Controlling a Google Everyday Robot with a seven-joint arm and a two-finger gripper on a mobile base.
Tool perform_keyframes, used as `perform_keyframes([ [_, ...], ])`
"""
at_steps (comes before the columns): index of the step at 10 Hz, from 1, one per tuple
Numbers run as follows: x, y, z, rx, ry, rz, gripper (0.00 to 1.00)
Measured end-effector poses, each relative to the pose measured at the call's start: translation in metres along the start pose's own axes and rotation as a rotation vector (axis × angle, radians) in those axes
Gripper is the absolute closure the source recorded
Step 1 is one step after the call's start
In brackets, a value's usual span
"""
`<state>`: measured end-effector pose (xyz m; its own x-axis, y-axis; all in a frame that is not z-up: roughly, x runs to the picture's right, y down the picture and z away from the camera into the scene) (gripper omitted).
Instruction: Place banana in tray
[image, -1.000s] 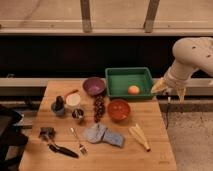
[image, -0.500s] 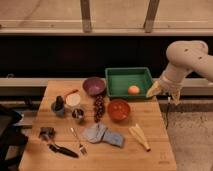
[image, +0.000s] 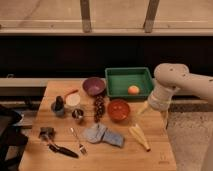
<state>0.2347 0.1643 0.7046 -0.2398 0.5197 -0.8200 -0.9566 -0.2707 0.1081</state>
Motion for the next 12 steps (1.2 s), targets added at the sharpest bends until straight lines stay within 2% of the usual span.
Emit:
perform_keyframes([
  [1, 0.005, 0.003, 0.005, -0.006, 0.028, -0.019, 0.2],
  [5, 0.006, 0.003, 0.006, -0.009, 0.034, -0.026, 0.2],
  [10, 0.003, 0.019, 0.039, 0.02, 0.077, -0.061, 0.2],
  [12, 0.0, 0.027, 0.053, 0.029, 0.109, -0.075, 0.2],
])
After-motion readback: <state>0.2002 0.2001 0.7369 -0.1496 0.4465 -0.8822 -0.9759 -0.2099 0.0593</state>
